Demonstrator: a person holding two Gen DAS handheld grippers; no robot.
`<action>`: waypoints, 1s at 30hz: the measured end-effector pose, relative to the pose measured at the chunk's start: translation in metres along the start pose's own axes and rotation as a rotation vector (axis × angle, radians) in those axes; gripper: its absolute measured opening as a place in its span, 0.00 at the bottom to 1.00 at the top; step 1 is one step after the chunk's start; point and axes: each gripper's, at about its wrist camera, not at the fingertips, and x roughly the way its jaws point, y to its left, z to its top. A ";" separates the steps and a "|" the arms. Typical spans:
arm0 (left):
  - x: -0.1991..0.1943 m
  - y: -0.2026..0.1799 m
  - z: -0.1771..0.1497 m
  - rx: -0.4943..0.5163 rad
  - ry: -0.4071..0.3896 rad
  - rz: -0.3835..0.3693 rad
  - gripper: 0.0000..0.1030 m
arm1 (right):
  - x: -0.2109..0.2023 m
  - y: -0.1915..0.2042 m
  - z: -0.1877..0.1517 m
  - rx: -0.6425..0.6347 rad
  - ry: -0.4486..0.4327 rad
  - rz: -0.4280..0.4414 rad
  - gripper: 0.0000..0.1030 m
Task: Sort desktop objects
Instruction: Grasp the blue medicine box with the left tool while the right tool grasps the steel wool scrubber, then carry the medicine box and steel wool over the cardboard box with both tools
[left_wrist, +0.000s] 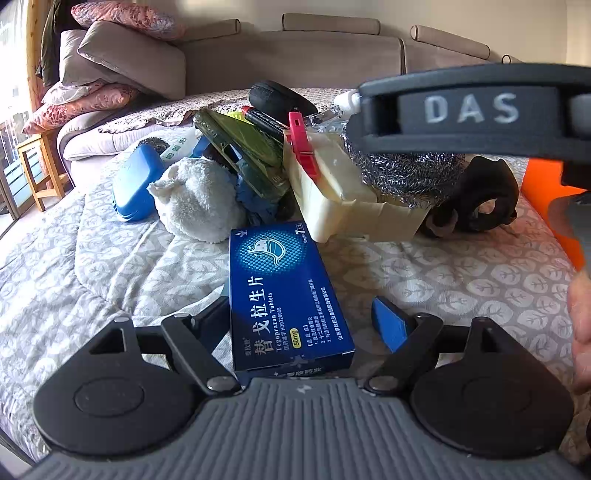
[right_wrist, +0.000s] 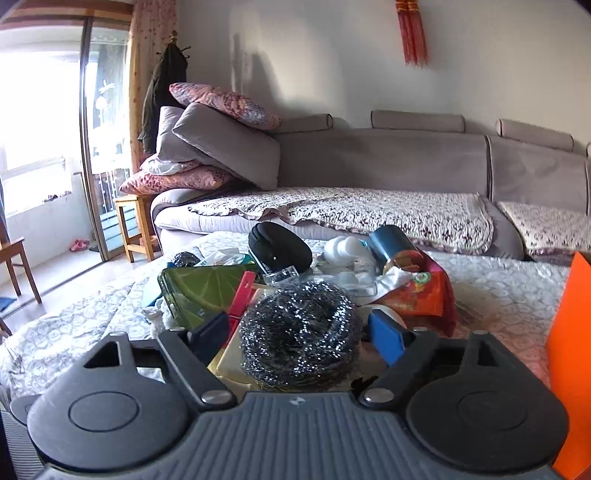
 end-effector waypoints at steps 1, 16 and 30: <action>-0.001 0.001 0.000 -0.001 0.000 0.000 0.80 | 0.002 0.000 0.000 -0.006 0.004 -0.004 0.80; -0.008 0.013 0.005 0.000 -0.011 -0.006 0.55 | -0.001 -0.016 0.006 0.107 0.058 0.030 0.19; -0.032 0.003 0.015 -0.050 -0.011 -0.005 0.55 | -0.021 -0.022 0.010 0.189 0.020 0.075 0.17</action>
